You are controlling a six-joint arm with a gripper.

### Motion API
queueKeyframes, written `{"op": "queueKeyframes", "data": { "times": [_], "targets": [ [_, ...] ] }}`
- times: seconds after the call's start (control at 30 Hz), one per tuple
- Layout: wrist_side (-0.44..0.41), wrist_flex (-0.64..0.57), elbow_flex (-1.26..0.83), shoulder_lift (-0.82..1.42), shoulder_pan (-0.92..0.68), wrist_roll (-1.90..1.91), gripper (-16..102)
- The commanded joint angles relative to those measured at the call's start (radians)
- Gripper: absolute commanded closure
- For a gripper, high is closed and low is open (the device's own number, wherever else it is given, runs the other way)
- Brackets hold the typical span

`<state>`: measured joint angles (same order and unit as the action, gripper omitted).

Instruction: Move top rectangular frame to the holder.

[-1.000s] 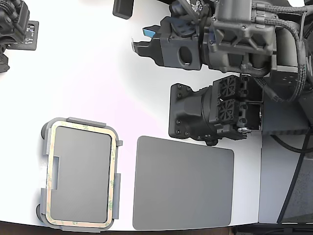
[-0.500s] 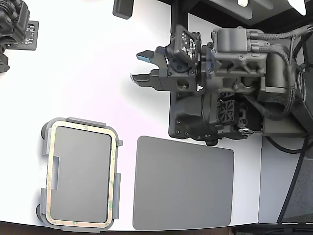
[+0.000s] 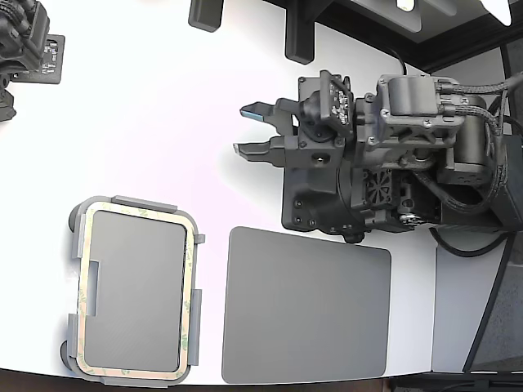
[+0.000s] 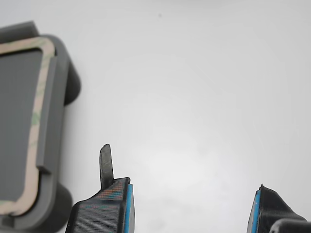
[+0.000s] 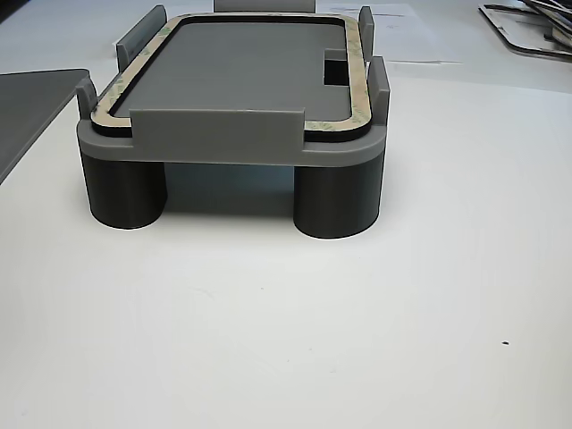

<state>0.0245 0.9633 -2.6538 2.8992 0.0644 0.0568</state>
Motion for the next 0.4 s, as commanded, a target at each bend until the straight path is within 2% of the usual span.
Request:
{"op": "queueKeyframes", "data": {
  "times": [0.0,0.37],
  "targets": [
    [-0.011,0.005,0.015,0.057,0.015,0.008,-14],
    [-0.023,0.003,0.015,0.055,0.015,0.015,-14]
  ]
}}
